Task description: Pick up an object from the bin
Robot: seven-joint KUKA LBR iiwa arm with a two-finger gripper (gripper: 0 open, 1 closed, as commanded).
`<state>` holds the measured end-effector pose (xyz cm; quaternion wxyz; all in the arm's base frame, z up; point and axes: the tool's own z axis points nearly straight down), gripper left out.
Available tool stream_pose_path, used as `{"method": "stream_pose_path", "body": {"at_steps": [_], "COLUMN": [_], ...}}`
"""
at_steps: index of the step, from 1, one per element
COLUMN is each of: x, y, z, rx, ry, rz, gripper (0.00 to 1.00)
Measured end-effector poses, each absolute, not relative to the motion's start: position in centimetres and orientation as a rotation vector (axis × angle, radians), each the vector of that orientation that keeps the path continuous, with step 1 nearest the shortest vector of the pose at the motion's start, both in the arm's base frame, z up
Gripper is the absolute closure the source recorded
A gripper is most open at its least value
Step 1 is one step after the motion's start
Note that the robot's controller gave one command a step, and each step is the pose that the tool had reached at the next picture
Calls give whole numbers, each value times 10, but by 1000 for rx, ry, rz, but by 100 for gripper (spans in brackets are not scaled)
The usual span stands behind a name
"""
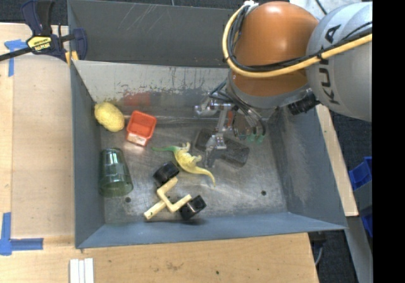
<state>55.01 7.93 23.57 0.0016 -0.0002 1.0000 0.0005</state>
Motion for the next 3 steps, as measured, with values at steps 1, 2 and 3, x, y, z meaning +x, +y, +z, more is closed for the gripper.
{"method": "stream_pose_path", "body": {"at_steps": [1,2,3], "x": [558,560,575], "y": [80,47,71], "z": [186,104,77], "rx": [130,311,428], "ry": [3132,3119,3106], "rz": [2,3,2], "gripper": [0,0,0]}}
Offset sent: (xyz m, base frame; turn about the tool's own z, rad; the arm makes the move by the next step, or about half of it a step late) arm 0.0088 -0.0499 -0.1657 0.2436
